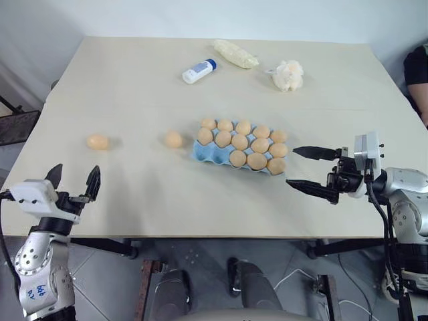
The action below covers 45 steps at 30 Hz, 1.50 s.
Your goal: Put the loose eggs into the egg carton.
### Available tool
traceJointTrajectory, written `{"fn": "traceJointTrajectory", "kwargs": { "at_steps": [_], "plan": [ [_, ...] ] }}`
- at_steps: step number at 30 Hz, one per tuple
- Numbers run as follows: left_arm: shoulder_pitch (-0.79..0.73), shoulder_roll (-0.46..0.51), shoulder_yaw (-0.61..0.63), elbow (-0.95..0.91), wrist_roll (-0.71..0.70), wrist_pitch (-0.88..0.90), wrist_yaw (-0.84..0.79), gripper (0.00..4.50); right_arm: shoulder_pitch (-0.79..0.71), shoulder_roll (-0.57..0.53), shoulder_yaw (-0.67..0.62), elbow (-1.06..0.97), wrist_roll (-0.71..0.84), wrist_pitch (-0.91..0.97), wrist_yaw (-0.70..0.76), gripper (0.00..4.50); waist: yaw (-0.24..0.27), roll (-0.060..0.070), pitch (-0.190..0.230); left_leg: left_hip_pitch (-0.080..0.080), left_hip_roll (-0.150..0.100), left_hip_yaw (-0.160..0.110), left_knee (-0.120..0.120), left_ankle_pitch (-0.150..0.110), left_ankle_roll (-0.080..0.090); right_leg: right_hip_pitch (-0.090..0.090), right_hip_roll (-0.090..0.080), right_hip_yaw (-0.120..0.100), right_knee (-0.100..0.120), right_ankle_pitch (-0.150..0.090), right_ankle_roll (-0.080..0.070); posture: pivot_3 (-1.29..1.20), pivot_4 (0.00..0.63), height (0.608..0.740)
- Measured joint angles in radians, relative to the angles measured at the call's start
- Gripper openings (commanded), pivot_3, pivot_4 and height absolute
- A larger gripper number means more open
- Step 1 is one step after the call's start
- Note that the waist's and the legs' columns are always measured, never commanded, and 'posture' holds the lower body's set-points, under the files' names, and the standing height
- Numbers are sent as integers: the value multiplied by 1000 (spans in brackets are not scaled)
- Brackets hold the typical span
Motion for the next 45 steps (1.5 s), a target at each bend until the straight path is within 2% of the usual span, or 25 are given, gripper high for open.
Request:
{"fn": "traceJointTrajectory", "kwargs": {
  "at_steps": [5, 11, 13, 15, 20, 23, 28, 33, 36, 40, 41, 45],
  "plan": [
    [-39, 1, -13, -2, -1, 30, 38, 4476, -7, 0, 11, 5, -1, 0, 8, 4500, 0, 0, 0, 0, 0, 0, -1, 0, 0, 0, 0, 0, 0, 1, 2, 0, 150, 740],
    [-173, 44, -64, -2, 3, 112, 96, 4476, 1, 0, 12, 1, -1, 0, 5, 4500, 0, 0, 0, 0, 0, 0, -1, 0, 0, 0, 1, -1, 1, 3, 6, 0, 150, 740],
    [-221, 64, -78, 5, 6, 130, 109, 4476, 8, 0, 11, -2, 0, 0, 1, 4500, -1, 0, 0, 0, 0, 1, -1, 0, 0, 0, 1, -1, 1, 8, 14, 0, 150, 740],
    [-279, 82, -87, 31, 20, 167, 138, 4476, 19, 1, 10, -6, 0, 0, -5, 4500, -1, 0, 0, 0, 0, 1, -1, 0, 0, 0, 1, -1, 1, 8, 14, 0, 150, 740],
    [-457, 162, -94, 223, 69, 332, 245, 4476, 35, 3, 9, -20, 1, 0, -22, 4500, -1, 0, 0, 0, 1, 2, -1, 0, 0, -1, 1, -2, 2, 8, 14, 0, 150, 740],
    [-533, 194, -132, 352, 101, 377, 248, 4476, 37, 3, 9, -26, 1, 0, -30, 4500, 1, 0, 0, 0, 0, 3, -1, 2, 2, -1, 1, -3, 2, 8, 14, 0, 150, 740],
    [-669, 235, -195, 590, 151, 386, 218, 4476, 38, 4, 10, -38, 1, 0, -34, 4500, 2, 0, 0, -1, 1, 2, -3, 1, 2, -1, 1, -5, 1, 8, 14, 0, 150, 740],
    [-741, 237, -233, 720, 175, 390, 186, 4476, 55, 3, 7, -46, 2, 8, -53, 4500, 2, 0, 0, -2, 1, 3, -4, 1, 2, -2, 1, -6, 0, 8, 14, 0, 150, 740],
    [-759, 237, -243, 762, 183, 395, 174, 3891, 69, 3, 5, -57, 2, 19, -61, 4500, -1, 0, 0, -1, 1, 4, -4, 1, 2, -2, 1, -5, 0, 8, 14, 0, 150, 740],
    [-759, 237, -243, 771, 184, 409, 175, 2650, 78, 2, -2, -64, 3, 22, -72, 4500, 1, 0, 0, -1, 1, 4, -3, 1, 2, -3, 1, -5, 1, 8, 14, 0, 150, 740],
    [-759, 237, -243, 771, 184, 412, 175, 2465, 79, 2, -6, -70, 3, 22, -74, 4500, 1, 0, 0, -1, 1, 4, -3, 1, 2, -3, 1, -5, 1, 8, 14, 0, 150, 740],
    [-758, 237, -242, 769, 185, 413, 176, 2365, 83, 2, -17, -81, 3, 23, -78, 4500, 2, 0, 0, -1, 1, 4, -3, -1, -2, -2, 1, -5, 2, 8, 14, 0, 150, 740]
  ]
}}
